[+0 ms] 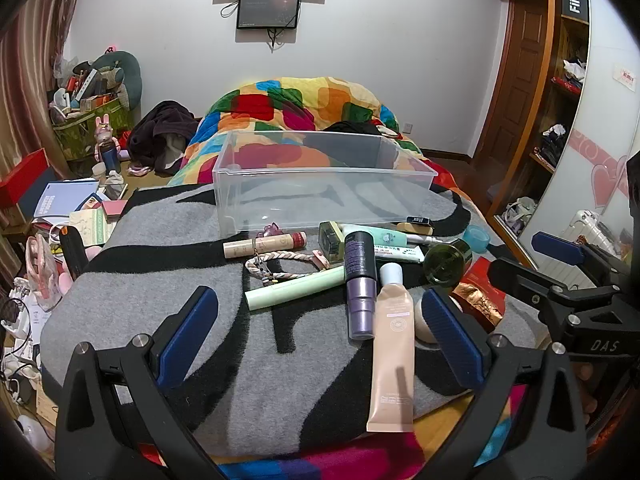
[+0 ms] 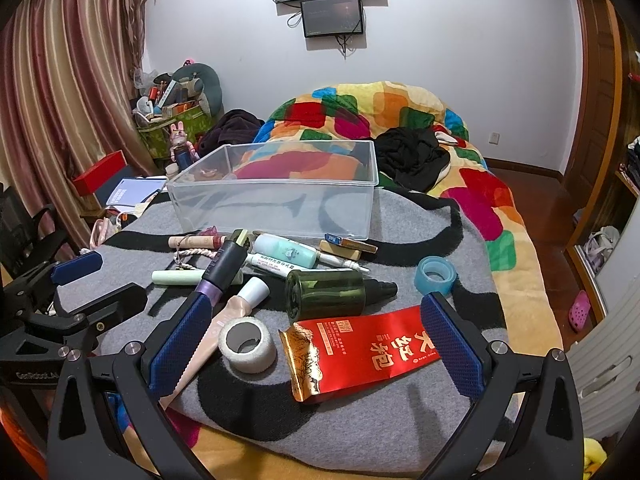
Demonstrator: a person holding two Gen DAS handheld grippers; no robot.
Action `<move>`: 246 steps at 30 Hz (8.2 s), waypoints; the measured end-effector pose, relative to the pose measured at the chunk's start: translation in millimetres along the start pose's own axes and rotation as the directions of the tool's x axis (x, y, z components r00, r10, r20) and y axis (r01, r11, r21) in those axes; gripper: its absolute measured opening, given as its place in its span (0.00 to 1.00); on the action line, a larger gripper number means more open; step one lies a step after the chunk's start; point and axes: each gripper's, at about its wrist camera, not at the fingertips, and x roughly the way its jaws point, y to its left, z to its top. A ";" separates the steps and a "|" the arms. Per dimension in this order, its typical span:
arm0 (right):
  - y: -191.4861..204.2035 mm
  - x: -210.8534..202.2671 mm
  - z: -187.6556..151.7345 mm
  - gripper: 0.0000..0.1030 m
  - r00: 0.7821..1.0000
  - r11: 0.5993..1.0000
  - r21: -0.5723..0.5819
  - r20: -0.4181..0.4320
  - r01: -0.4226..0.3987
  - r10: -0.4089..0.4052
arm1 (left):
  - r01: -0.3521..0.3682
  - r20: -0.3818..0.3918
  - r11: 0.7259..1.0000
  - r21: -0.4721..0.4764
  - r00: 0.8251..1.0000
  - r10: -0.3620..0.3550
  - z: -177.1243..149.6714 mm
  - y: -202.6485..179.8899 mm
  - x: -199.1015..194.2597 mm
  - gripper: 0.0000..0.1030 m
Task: Organize objects
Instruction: 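Move both tools toward the items scattered on the gray blanket, then grasp the pale green tube with the left tool while the right tool grasps the dark green bottle, then carry both items into the clear plastic box and open both tools, then grasp the purple cosmetic bottle with the left tool while the right tool grasps the red tea packet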
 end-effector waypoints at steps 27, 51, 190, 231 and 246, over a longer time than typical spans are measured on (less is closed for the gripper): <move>-0.1 4.1 -1.4 1.00 1.000 1.000 0.003 -0.014 -0.002 0.002 | -0.002 0.000 1.000 0.001 1.000 0.002 0.6 -0.2 0.1 1.00; -27.3 27.7 -5.2 0.99 0.997 0.998 0.057 -0.083 -0.001 0.006 | -0.062 -0.025 0.997 -0.039 0.998 0.061 9.4 29.4 13.1 0.89; -69.2 25.4 -33.8 0.81 0.967 0.975 0.217 -0.236 -0.043 0.096 | 0.082 -0.198 0.989 0.119 0.979 -0.058 26.3 -13.1 84.0 0.61; -48.3 70.0 -12.5 0.76 0.971 0.983 0.183 -0.237 0.009 0.035 | 0.050 -0.210 0.988 0.146 0.977 -0.018 -1.6 -2.0 77.9 0.29; -58.0 23.6 -4.8 0.54 0.998 0.983 0.178 -0.042 0.056 -0.049 | 0.032 -0.105 0.997 0.075 0.994 -0.024 16.6 10.5 50.0 0.25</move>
